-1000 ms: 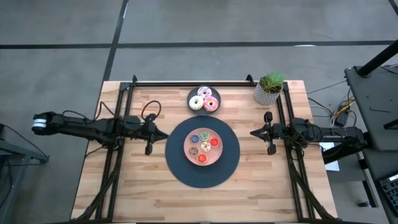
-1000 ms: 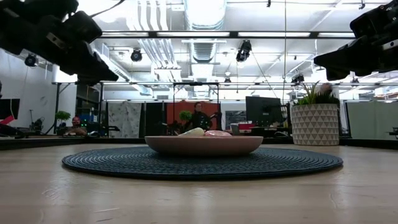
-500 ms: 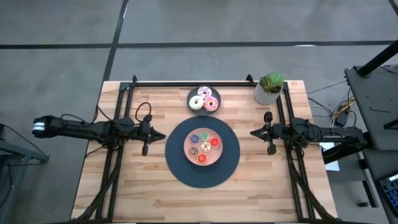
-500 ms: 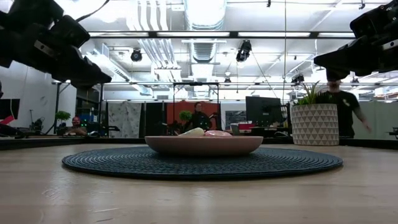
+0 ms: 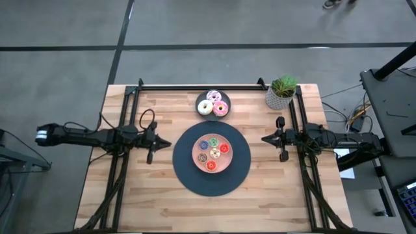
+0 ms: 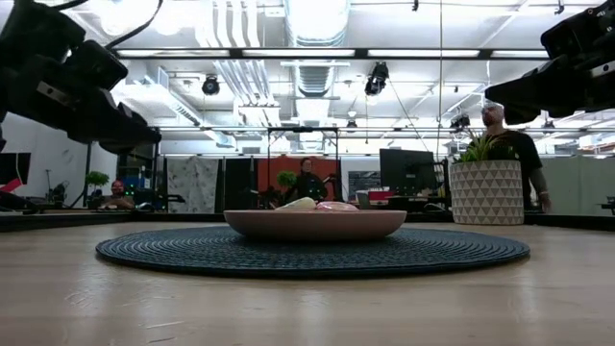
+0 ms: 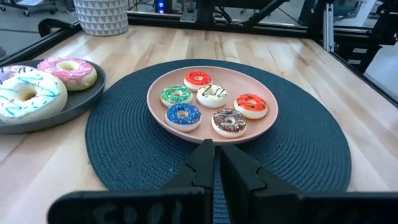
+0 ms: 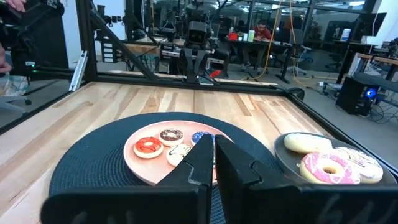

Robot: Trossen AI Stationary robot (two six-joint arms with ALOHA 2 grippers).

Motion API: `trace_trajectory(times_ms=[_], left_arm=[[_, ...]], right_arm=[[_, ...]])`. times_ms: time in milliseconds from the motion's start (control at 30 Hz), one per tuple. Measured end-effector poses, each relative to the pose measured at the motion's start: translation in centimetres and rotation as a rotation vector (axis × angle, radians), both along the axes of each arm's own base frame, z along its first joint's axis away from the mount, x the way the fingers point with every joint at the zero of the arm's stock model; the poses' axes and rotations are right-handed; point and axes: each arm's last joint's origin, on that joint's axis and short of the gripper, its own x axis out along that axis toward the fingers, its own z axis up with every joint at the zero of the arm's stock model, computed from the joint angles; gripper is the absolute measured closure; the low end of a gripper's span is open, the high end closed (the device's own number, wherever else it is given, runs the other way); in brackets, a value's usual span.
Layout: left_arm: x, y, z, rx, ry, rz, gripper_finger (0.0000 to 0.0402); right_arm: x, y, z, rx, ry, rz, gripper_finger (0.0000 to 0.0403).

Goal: Pick & Place donuts
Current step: Return to Home Position

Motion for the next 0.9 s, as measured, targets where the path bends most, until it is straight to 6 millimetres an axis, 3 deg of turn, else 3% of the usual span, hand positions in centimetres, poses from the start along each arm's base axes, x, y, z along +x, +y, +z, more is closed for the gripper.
trace_trajectory(times_ms=[400,900], left_arm=[[-0.5,0.0,-0.9,-0.011,-0.009,-0.011,0.0402],[-1.2,-0.1,-0.4,-0.005,-0.073,-0.013,0.0402]], right_arm=[[0.0,0.0,0.0,0.000,0.000,0.000,0.0394],[0.0,0.0,0.0,0.000,0.000,0.001,0.0394]])
